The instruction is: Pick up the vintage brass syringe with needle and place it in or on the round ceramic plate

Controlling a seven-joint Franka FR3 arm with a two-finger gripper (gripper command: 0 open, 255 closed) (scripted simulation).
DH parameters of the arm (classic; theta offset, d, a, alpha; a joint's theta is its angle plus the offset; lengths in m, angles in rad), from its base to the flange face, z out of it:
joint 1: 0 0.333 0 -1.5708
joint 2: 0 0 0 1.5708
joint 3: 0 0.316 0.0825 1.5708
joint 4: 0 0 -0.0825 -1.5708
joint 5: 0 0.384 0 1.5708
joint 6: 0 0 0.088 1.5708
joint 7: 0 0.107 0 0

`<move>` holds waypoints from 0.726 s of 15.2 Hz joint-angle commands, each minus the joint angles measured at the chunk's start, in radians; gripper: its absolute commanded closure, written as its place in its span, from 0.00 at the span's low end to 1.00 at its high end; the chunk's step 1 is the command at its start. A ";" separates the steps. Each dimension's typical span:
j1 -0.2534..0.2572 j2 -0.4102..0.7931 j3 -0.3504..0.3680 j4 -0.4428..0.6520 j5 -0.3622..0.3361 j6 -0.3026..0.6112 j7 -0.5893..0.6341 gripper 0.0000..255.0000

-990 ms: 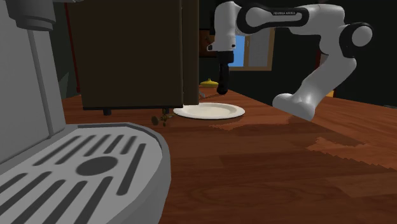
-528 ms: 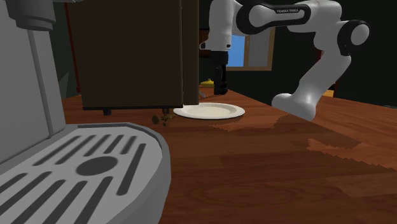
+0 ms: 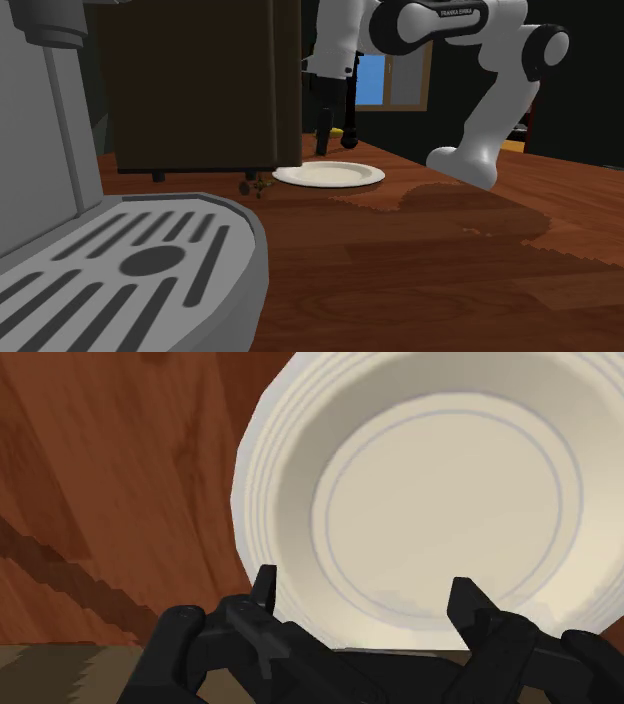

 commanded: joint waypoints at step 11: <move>-0.007 0.358 0.266 0.295 -0.190 0.113 0.305 0.00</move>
